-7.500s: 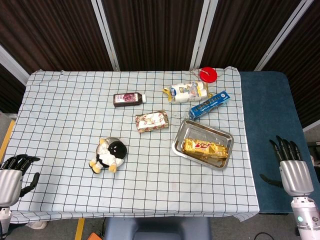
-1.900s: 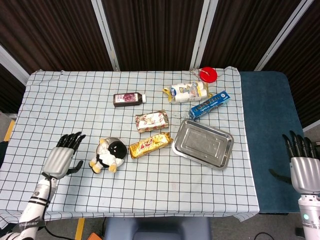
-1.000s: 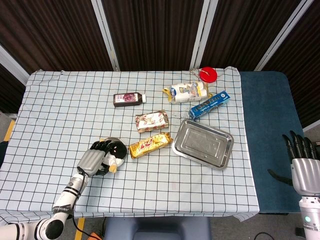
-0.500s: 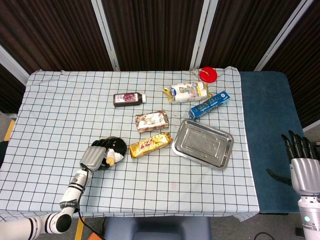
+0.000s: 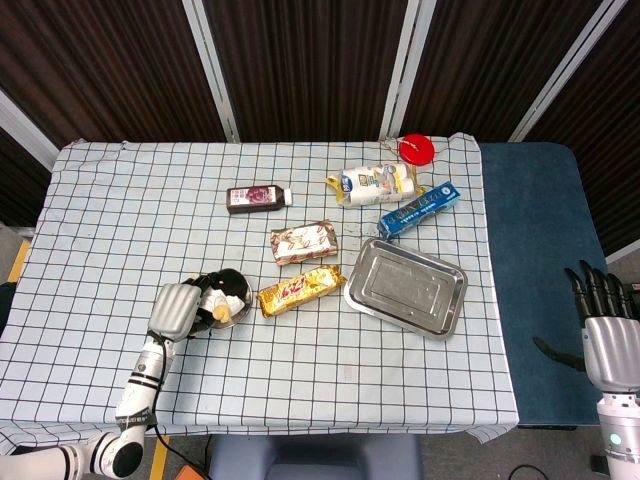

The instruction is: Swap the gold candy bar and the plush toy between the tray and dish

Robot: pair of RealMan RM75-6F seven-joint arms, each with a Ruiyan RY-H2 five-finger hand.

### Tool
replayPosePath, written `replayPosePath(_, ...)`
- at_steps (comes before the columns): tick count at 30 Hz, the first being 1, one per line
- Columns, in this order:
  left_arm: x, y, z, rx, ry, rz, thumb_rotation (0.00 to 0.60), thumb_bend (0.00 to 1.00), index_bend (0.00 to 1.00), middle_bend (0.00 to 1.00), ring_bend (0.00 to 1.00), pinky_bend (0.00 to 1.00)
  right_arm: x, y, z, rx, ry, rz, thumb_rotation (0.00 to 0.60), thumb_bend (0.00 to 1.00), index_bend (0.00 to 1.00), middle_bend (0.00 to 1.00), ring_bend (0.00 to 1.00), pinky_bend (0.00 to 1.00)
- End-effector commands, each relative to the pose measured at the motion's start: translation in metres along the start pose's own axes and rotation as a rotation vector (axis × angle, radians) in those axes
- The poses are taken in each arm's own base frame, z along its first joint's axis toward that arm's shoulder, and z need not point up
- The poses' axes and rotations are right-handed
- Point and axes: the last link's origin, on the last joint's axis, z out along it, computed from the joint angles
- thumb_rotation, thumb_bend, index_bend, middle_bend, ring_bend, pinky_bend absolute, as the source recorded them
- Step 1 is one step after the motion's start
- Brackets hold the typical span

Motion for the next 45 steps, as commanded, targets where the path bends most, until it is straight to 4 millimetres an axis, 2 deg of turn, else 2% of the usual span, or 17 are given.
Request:
replayPosePath(1,0.021,0.016,-0.027,-0.079,0.060,-0.044,0.600,0.50,0.49,0.62,0.66,0.76,0.002,0.000,-0.001,-0.004,0.008,0.011,0.600,0.06,0.00,0.00,0.00,0.00)
replayPosePath(4,0.027,0.036,-0.045,-0.155,0.071,-0.100,0.600,0.50,0.49,0.63,0.66,0.76,0.005,-0.001,-0.002,0.003,0.018,0.033,0.600,0.06,0.00,0.00,0.00,0.00)
replayPosePath(8,0.015,0.055,-0.055,-0.204,0.025,-0.125,0.600,0.50,0.49,0.62,0.66,0.76,0.010,-0.003,-0.006,0.027,0.049,0.074,0.600,0.06,0.00,0.00,0.00,0.01)
replayPosePath(12,-0.001,0.074,-0.057,-0.230,-0.029,-0.173,0.600,0.50,0.48,0.62,0.66,0.76,0.016,-0.003,-0.010,0.048,0.073,0.115,0.600,0.06,0.00,0.00,0.00,0.02)
replayPosePath(20,-0.023,0.115,-0.058,-0.277,-0.016,-0.200,0.600,0.50,0.48,0.62,0.66,0.77,0.023,-0.001,-0.014,0.058,0.077,0.155,0.600,0.06,0.00,0.00,0.00,0.03)
replayPosePath(28,-0.031,0.141,-0.065,-0.270,0.030,-0.252,0.600,0.50,0.46,0.61,0.66,0.78,0.025,0.000,-0.014,0.056,0.078,0.159,0.600,0.06,0.00,0.00,0.00,0.03)
replayPosePath(30,-0.033,0.146,-0.066,-0.273,0.040,-0.259,0.600,0.50,0.43,0.58,0.64,0.78,0.025,0.000,-0.014,0.055,0.077,0.159,0.600,0.06,0.00,0.00,0.00,0.03)
replayPosePath(32,-0.036,0.149,-0.067,-0.279,0.027,-0.267,0.600,0.50,0.38,0.51,0.59,0.78,0.025,0.000,-0.014,0.056,0.077,0.159,0.600,0.06,0.00,0.00,0.00,0.03)
replayPosePath(34,-0.039,0.150,-0.068,-0.288,-0.003,-0.281,0.600,0.49,0.28,0.40,0.50,0.77,0.025,0.000,-0.014,0.055,0.078,0.159,0.600,0.06,0.00,0.00,0.00,0.03)
replayPosePath(36,-0.040,0.151,-0.070,-0.297,-0.053,-0.301,0.600,0.48,0.09,0.23,0.36,0.70,0.024,0.001,-0.013,0.052,0.077,0.157,0.600,0.06,0.00,0.00,0.00,0.03)
replayPosePath(38,-0.040,0.153,-0.071,-0.306,-0.089,-0.322,0.600,0.47,0.01,0.11,0.25,0.63,0.024,0.001,-0.013,0.049,0.075,0.153,0.600,0.06,0.00,0.00,0.00,0.03)
replayPosePath(41,-0.040,0.153,-0.070,-0.315,-0.124,-0.333,0.600,0.45,0.00,0.00,0.12,0.53,0.023,0.001,-0.012,0.048,0.069,0.148,0.600,0.06,0.00,0.00,0.00,0.03)
replayPosePath(45,-0.040,0.150,-0.066,-0.321,-0.128,-0.294,0.600,0.44,0.00,0.00,0.01,0.36,0.022,0.000,-0.012,0.049,0.062,0.147,0.600,0.06,0.00,0.00,0.00,0.03)
